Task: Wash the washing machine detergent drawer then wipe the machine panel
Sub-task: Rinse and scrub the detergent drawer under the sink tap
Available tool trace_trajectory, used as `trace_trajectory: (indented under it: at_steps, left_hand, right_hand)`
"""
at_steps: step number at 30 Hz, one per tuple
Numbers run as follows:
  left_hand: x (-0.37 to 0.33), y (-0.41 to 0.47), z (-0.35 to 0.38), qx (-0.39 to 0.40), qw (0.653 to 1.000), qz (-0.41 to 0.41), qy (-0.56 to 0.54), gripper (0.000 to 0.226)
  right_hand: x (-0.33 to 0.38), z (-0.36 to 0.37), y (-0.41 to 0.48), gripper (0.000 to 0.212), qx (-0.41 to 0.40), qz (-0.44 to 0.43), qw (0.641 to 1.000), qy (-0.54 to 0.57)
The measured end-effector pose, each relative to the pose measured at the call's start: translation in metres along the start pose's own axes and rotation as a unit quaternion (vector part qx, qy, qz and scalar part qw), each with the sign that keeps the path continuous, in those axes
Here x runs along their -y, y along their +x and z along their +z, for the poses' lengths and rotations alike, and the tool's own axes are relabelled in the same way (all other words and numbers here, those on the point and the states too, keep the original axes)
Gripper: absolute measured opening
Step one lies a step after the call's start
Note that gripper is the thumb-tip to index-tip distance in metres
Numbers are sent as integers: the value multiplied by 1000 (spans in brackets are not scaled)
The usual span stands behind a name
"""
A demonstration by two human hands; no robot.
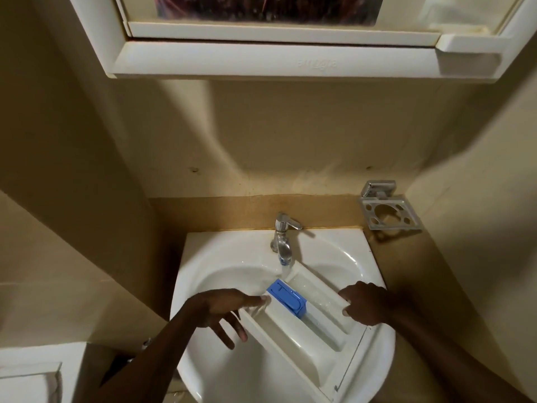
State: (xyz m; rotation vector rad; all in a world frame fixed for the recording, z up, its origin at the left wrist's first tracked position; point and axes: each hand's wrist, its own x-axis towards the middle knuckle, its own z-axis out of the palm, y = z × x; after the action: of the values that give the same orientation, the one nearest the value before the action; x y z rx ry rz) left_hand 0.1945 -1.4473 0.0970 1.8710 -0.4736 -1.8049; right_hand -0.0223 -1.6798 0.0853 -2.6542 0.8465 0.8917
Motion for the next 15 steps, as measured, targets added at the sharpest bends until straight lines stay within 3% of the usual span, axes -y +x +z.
trace_trajectory:
  at_steps: [4,15]
  left_hand:
    - [5,-9,-6,63,995,-13,-79,72]
    - [16,-14,-11,-121,991,-28,-52,78]
  right_hand:
    - [7,-4,0,37,1,-7,1000,-12]
    - [60,-22,31,28,-59,-100,993,-30]
